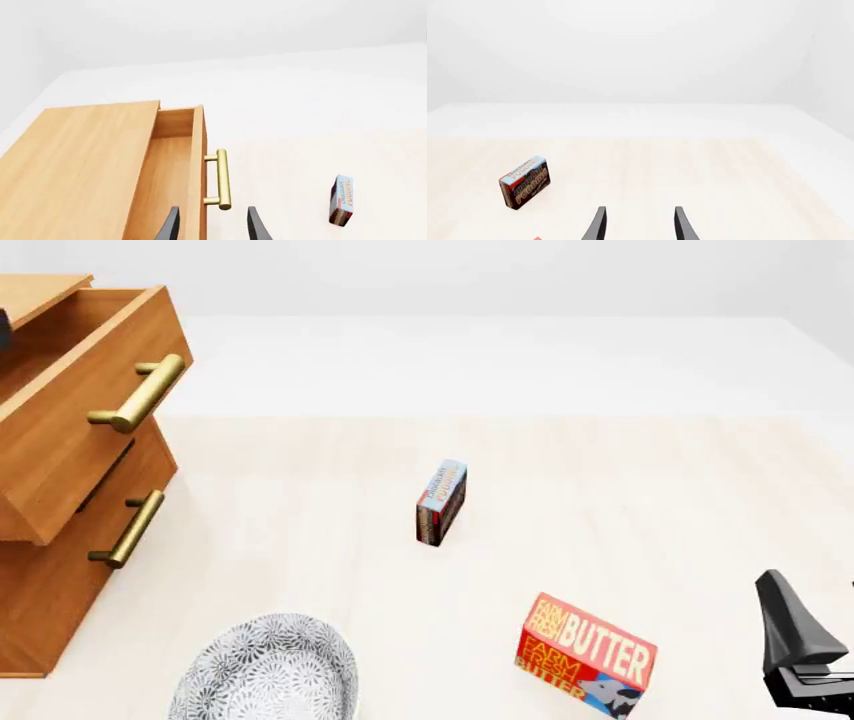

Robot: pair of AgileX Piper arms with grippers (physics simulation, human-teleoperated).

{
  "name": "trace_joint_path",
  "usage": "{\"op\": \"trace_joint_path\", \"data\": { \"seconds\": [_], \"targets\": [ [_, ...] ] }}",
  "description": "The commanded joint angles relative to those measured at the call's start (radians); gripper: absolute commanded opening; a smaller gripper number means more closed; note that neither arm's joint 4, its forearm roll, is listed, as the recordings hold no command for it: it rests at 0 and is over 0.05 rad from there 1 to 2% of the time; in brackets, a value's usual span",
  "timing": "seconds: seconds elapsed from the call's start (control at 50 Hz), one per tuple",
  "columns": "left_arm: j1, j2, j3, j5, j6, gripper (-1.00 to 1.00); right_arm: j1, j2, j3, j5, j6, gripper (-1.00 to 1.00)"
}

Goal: Put the chocolate pudding in the top drawer of the cabinet and close it.

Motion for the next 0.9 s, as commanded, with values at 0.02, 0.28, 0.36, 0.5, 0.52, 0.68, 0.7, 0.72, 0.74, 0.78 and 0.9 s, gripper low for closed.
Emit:
{"op": "trace_joint_path", "data": {
  "seconds": [0.02, 0.28, 0.36, 0.5, 0.52, 0.68, 0.7, 0.72, 0.74, 0.78, 0.9],
  "targets": [
    [0.012, 0.051, -0.039, 0.083, -0.066, 1.00, 0.000, 0.000, 0.000, 0.000, 0.000, 1.00],
    [0.004, 0.144, -0.095, 0.156, -0.081, 1.00, 0.000, 0.000, 0.000, 0.000, 0.000, 1.00],
    [0.001, 0.170, -0.096, 0.172, -0.080, 1.00, 0.000, 0.000, 0.000, 0.000, 0.000, 1.00],
    [-0.015, 0.221, -0.110, 0.177, -0.090, 1.00, 0.000, 0.000, 0.000, 0.000, 0.000, 1.00],
    [-0.016, 0.222, -0.102, 0.173, -0.091, 1.00, 0.000, 0.000, 0.000, 0.000, 0.000, 1.00],
    [-0.012, 0.248, -0.110, 0.181, -0.097, 1.00, 0.000, 0.000, 0.000, 0.000, 0.000, 1.00],
    [-0.010, 0.255, -0.112, 0.184, -0.092, 1.00, 0.000, 0.000, 0.000, 0.000, 0.000, 1.00],
    [-0.007, 0.258, -0.115, 0.186, -0.090, 1.00, 0.000, 0.000, 0.000, 0.000, 0.000, 1.00],
    [-0.005, 0.265, -0.120, 0.189, -0.088, 1.00, 0.000, 0.001, 0.000, 0.000, 0.000, 1.00],
    [0.002, 0.276, -0.133, 0.196, -0.078, 1.00, 0.000, 0.000, 0.000, 0.000, 0.000, 1.00],
    [0.009, 0.299, -0.146, 0.204, -0.079, 1.00, 0.000, 0.000, 0.000, 0.000, 0.000, 1.00]
  ]
}}
